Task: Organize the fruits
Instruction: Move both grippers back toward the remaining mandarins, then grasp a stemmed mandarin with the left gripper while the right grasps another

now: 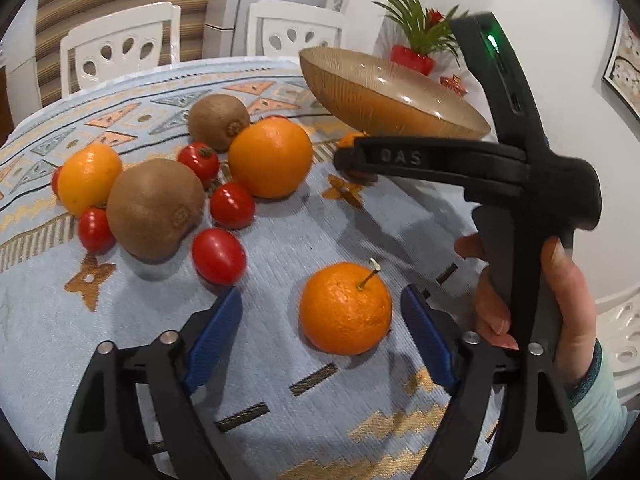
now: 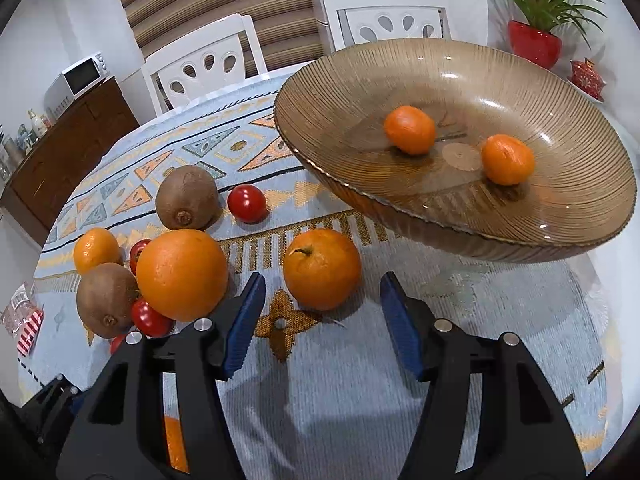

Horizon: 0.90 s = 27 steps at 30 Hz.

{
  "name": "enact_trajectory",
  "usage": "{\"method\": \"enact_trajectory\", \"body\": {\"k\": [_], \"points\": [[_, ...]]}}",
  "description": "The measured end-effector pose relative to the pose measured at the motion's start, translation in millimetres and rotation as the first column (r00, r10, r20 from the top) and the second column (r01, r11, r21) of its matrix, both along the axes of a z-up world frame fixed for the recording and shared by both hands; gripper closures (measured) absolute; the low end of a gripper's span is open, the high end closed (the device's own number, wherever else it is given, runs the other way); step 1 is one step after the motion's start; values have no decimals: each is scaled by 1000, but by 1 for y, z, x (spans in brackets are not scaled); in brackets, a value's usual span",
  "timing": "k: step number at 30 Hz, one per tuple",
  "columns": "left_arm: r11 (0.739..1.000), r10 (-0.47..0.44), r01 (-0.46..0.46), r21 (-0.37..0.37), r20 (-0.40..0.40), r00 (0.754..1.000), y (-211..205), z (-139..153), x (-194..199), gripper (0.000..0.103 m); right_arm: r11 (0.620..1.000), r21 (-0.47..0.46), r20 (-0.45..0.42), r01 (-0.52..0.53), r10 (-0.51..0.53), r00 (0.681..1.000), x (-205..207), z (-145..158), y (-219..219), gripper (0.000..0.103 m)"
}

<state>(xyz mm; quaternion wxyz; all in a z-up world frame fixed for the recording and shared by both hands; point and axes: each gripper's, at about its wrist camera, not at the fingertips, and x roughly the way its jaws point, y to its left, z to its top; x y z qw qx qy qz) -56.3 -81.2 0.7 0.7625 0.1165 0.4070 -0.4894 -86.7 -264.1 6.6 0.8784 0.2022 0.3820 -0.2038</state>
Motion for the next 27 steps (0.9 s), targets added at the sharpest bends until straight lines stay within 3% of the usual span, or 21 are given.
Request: {"method": "enact_trajectory", "body": {"k": [11,16,18,21,27], "points": [[999,-30,29,32,35,999,-7,-2,-6,28,1000,11,-21,-1,2,1000,5,-4,-2,42],[999,-43,41,33,48,998,-7,-2,-10,52,1000,5,-25,1,-1,1000,5,-4,-2,43],[998,-61,59,33,56,997,-8,-2,-13,58,1000,4,-24,3,-3,1000,5,-4,-2,50],[997,-65,61,45,86,994,-10,-1,-19,59,1000,3,-27,0,0,1000,6,-4,-1,61],[998,-63,61,35,70,996,-9,-1,-15,59,1000,-5,-24,-3,3,1000,6,-3,-1,62]]}}
